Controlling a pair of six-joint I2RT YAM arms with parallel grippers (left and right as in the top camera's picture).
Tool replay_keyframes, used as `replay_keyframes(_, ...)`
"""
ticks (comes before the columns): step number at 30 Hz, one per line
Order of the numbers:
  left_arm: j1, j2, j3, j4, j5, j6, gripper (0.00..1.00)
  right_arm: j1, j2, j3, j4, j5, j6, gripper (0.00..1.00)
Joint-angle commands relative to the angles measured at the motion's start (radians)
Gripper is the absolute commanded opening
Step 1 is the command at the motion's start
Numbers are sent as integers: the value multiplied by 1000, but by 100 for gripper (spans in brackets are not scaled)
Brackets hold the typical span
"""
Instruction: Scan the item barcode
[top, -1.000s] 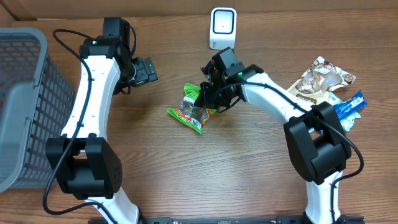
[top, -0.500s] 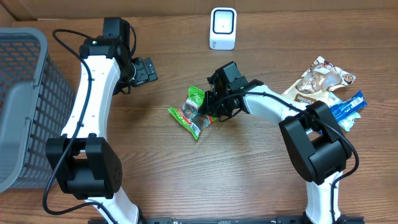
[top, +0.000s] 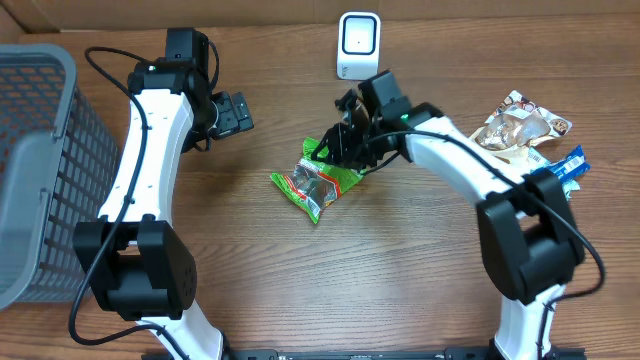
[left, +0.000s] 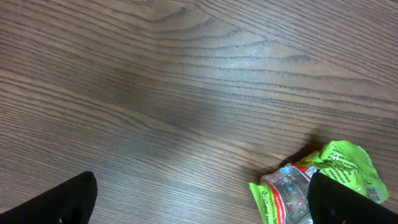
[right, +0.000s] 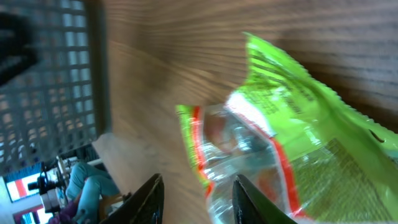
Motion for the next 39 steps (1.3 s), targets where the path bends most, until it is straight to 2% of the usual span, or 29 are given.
replay_keyframes(1,2,8,16,2,-13,-14,100,14,-33,19,-45,-1,-59,36)
replay_keyframes(4,2,8,16,2,-13,-14,100,43,-24,-9,-53,52,-53,13)
replay_keyframes(6,2,8,16,2,-13,-14,100,64,-15,-26,-51,77,-45,4)
replay_keyframes(13,2,8,16,2,-13,-14,100,114,-3,-90,37,149,35,4)
replay_keyframes(17,2,8,16,2,-13,-14,100,119,-2,-114,62,253,87,4)
replay_keyframes(26,2,8,16,2,-13,-14,100,119,10,-191,141,274,145,4)
replay_keyframes(30,2,8,16,2,-13,-14,100,124,45,-236,217,274,243,4)
replay_keyframes(35,2,8,16,2,-13,-14,100,129,78,-243,225,290,264,4)
replay_keyframes(39,2,8,16,2,-13,-14,100,119,60,-218,219,284,232,22)
